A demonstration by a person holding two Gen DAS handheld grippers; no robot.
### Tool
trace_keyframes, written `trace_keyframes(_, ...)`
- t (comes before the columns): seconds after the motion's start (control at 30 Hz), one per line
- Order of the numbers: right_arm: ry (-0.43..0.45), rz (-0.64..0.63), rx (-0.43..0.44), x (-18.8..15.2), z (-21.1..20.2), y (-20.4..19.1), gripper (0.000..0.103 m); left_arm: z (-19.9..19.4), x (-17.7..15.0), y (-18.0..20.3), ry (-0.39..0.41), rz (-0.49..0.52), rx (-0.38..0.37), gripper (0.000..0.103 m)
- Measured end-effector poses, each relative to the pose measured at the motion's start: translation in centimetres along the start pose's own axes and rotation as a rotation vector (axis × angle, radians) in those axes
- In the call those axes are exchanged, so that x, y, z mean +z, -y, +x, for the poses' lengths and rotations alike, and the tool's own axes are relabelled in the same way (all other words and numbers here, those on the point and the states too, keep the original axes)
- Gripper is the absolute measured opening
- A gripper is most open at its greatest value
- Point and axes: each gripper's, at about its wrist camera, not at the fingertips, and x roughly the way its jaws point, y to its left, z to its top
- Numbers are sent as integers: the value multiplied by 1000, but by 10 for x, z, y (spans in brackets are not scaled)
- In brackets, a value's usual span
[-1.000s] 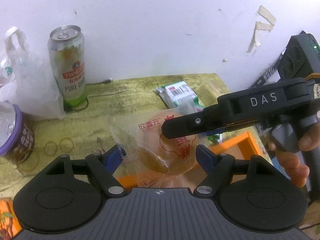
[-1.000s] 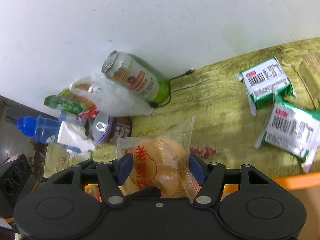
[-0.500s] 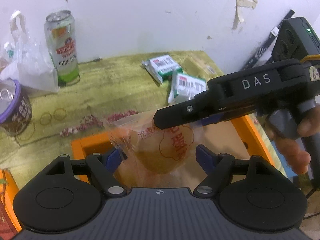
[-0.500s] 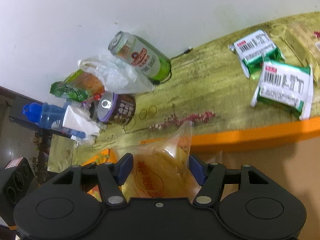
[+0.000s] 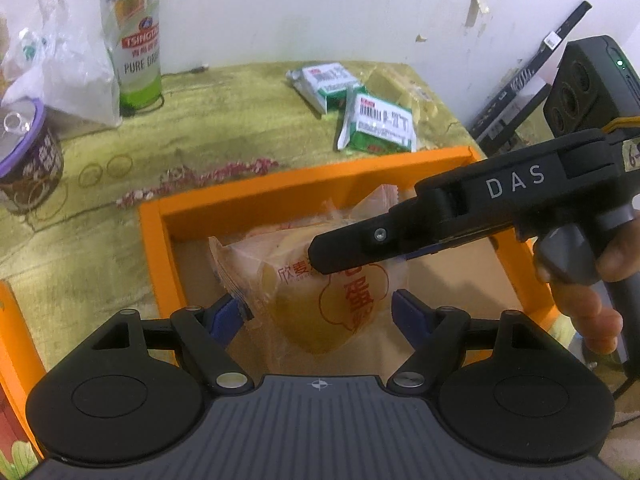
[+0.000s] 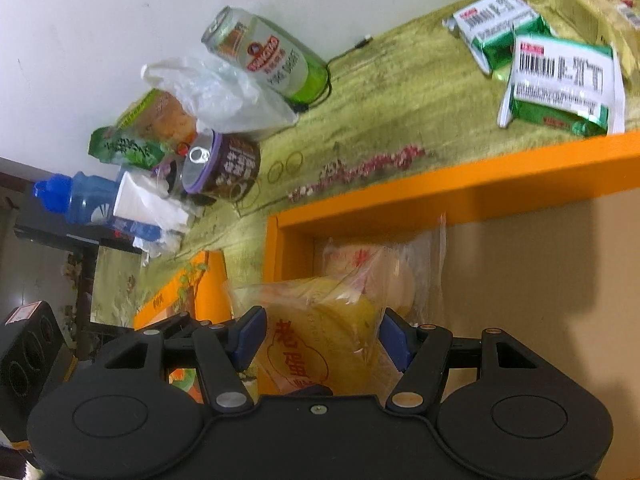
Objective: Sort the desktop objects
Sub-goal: 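Carry the second cake with both grippers into the tray beside the first cake, then open both grippers to release the second cake next to the first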
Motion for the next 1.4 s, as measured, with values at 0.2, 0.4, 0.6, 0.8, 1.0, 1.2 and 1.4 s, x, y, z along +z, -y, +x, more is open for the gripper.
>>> trace_keyframes(0.2, -33, 15, -2, -17, 10, 5, 61, 5, -16, 1, -40, 12, 7, 79)
trace_keyframes(0.4, -59, 40, -3, -32, 16, 12, 61, 9, -28, 4, -68, 20, 6, 79)
trace_keyframes(0.6, -78, 64, -12, -42, 23, 21, 61, 18, -39, 8, -97, 31, 12, 79)
trace_keyframes(0.8, -85, 72, -19, -48, 25, 27, 61, 25, -46, 10, -115, 34, 17, 79)
trace_keyframes(1.0, -94, 76, -20, -50, 26, 29, 61, 31, -50, 9, -142, 28, 24, 79)
trace_keyframes(1.2, -101, 90, -21, -47, 29, 31, 61, 36, -49, 6, -152, 21, 35, 80)
trace_keyframes(1.4, -80, 125, -3, -44, 15, 40, 61, 33, -48, 4, -160, 33, 38, 82)
